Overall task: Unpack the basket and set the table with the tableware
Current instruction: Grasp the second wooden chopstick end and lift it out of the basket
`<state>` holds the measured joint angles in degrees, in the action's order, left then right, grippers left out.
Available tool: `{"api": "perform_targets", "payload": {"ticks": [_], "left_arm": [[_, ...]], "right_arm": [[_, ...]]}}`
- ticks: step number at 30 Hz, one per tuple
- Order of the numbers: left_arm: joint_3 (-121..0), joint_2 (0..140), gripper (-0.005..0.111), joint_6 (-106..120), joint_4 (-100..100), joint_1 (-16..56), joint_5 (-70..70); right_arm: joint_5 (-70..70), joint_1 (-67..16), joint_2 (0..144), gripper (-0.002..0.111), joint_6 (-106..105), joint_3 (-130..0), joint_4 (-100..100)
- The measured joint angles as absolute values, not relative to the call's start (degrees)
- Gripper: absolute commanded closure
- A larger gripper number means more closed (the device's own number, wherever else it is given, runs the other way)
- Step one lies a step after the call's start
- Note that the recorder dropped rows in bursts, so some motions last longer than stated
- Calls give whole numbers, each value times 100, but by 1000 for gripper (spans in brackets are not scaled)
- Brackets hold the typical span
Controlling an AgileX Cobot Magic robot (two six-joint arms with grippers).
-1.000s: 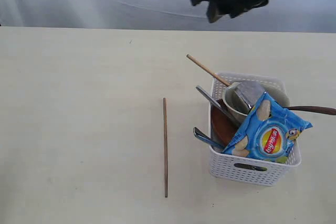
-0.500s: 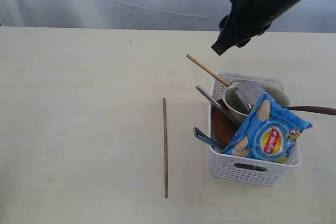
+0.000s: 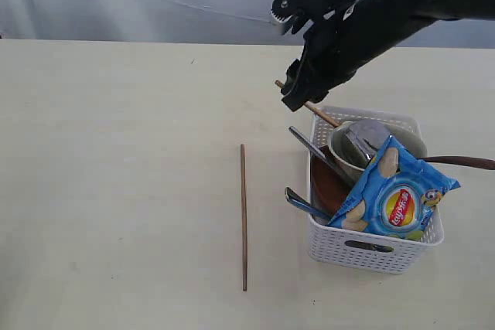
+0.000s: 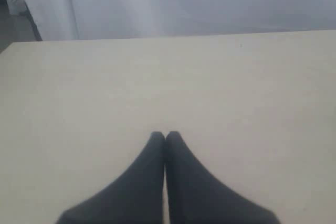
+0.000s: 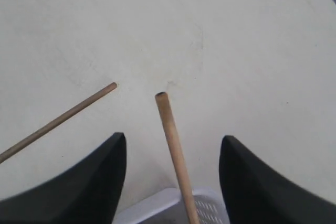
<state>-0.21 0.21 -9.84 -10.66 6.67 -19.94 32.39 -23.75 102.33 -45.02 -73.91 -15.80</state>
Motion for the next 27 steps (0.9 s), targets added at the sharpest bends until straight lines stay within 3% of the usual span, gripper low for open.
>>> {"api": "perform_targets", "payload": {"ticks": [8, 15, 16, 27], "left_arm": [[-21, 21, 107, -984, -1066, 667, -1994], [-21, 21, 107, -984, -1066, 667, -1994], [-21, 21, 107, -984, -1066, 667, -1994], [-21, 21, 107, -984, -1066, 667, -1994]], "right_arm": [[2331, -2375, 11076, 58, -4539, -7391, -1644], [2276, -2375, 11103, 106, -4539, -7391, -1664], [2276, -2375, 11103, 109, -4539, -7391, -1664], [2175, -2375, 11077, 109, -4550, -7391, -1609]]}}
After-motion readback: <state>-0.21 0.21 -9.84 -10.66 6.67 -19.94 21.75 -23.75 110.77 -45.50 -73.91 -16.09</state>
